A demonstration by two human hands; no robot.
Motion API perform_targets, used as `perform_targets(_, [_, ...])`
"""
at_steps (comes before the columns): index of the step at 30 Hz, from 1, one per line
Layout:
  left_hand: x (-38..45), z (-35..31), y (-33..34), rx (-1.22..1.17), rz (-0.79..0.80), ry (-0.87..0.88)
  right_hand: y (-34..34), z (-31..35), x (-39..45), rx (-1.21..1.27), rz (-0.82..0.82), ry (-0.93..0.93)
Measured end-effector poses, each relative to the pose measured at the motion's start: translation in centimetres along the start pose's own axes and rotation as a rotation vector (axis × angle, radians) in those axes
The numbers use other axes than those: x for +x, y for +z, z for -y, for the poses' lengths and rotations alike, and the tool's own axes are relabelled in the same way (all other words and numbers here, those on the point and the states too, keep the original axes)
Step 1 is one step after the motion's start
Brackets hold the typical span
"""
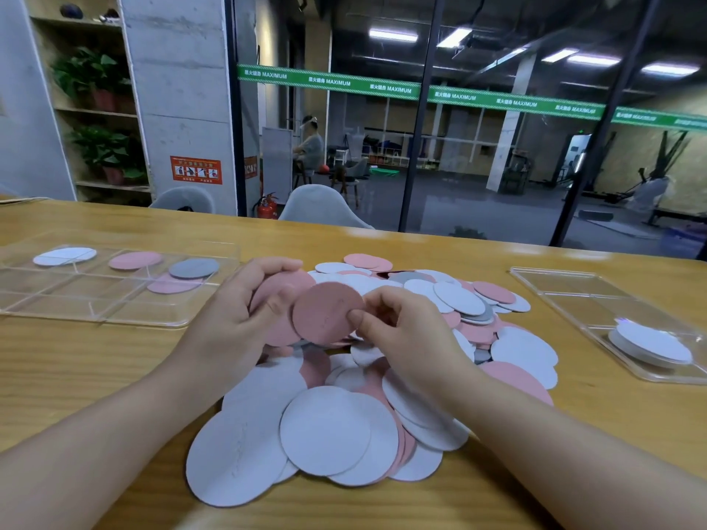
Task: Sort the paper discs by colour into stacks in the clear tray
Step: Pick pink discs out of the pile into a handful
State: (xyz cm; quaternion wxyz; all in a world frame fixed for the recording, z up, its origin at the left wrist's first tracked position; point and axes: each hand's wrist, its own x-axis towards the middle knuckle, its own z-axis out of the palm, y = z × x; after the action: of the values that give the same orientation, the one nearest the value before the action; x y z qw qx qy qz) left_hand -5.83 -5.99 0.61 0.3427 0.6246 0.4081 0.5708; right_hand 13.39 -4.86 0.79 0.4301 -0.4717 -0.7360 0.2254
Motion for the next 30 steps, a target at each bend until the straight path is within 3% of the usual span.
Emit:
perform_targets(9, [-0.2, 0.4, 0.3, 0.067, 0.035, 0.037, -0.6, 0.3, 0.4, 0.037, 0.126, -0.057])
perform_targets(15, [-0.2, 0.6, 0.3, 0.072, 0.073, 0.018, -3.5, 0.3, 1.0, -0.400, 0.437, 0.016])
perform_targets(19, [-0.4, 0.7, 0.3, 0.072, 0.126, 0.009, -4.6, 0.3, 1.2, -0.566, 0.539, 0.075])
perform_targets(26, [-0.5, 0.8, 0.3, 0.075, 0.155, -0.004, -4.4, 0.4, 1.0, -0.668, 0.609, 0.115])
perform_targets(30, [-0.5, 0.9, 0.4, 0.083, 0.142, -0.005, -4.5, 0.4, 1.1, -0.602, 0.583, 0.125])
